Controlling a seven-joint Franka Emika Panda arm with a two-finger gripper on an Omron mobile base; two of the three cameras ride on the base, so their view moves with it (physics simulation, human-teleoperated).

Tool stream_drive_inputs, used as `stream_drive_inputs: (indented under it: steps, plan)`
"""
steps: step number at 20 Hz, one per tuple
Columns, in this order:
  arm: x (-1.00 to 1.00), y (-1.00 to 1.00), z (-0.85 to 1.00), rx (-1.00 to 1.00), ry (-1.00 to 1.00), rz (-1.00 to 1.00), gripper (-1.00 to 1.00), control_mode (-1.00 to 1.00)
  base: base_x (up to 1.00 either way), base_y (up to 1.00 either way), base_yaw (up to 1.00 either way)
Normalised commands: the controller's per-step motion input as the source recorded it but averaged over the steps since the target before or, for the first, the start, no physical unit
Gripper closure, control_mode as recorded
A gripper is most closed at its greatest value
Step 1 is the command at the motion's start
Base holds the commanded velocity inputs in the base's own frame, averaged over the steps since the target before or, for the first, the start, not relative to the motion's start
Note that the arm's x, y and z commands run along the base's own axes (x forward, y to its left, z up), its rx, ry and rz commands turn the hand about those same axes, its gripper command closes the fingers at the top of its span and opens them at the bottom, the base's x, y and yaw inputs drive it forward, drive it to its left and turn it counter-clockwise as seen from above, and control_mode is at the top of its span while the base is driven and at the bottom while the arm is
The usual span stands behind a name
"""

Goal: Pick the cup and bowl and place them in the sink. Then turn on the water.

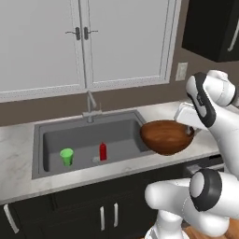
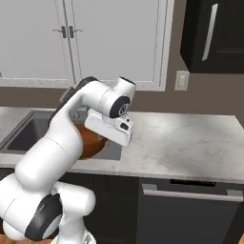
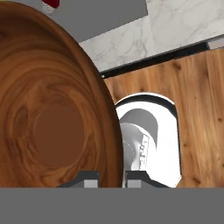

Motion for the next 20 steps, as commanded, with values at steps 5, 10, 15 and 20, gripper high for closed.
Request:
stream_drive_inputs:
  steps: [5,10,15,20]
  plan:
    - [0.0,0.0,0.0,0.0,0.0,0.0,1.0,1.0,0.48,-0.01,0.09]
    - [0.0,0.0,0.0,0.0,0.0,0.0,1.0,1.0,0.39,-0.04,0.18]
    - [0.0,0.0,0.0,0.0,0.0,0.0,1.0,1.0,0.38,-0.11,0.18]
    - [0.0,0.0,0.0,0.0,0.0,0.0,1.0,1.0,0.33,-0.2,0.15]
